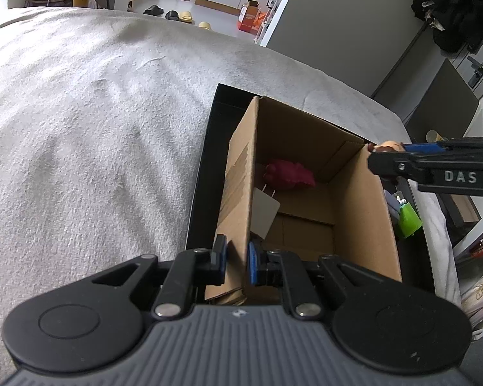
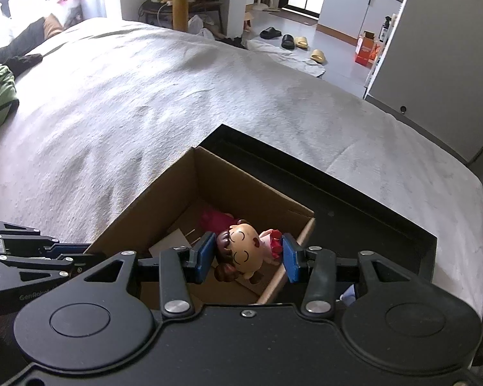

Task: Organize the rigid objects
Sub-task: 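Carry the cartoon boy figure into the box and open the right tool, then move the right tool back to the green cup-shaped block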

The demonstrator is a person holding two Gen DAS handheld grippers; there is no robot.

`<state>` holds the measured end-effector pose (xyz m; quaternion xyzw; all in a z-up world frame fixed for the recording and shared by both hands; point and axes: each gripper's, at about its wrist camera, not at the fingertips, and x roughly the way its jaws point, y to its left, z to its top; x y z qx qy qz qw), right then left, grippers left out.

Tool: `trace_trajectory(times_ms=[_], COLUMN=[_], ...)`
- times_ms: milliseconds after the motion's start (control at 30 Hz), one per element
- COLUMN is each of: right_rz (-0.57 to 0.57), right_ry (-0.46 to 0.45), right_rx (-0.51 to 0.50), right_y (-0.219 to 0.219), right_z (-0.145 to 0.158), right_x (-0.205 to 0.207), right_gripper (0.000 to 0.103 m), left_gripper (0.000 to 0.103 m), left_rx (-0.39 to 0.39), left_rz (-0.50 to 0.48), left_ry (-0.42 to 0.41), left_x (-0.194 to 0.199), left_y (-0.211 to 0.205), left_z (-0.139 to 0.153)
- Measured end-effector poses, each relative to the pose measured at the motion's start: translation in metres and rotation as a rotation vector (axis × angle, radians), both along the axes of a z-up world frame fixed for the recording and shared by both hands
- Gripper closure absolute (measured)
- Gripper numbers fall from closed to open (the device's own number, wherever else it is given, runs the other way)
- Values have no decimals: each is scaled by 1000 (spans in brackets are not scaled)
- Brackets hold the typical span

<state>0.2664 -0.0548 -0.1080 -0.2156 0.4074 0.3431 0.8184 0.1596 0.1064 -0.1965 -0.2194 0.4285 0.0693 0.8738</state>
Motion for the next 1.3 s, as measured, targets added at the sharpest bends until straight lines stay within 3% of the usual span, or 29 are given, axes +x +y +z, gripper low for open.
trace_trajectory(times_ms=[400,1300], right_rz=[-24,-176], right_ry=[-73,18], right_rx=[-27,37], right_y=[7,-95], right_z=[0,-10], right_x=[10,30], right_gripper=[58,58], left_gripper=[89,90], left_rx=[-1,35], left_rz=[0,12], left_ry=[3,27], left_x=[1,3], left_y=[0,-6], left_z=[0,1])
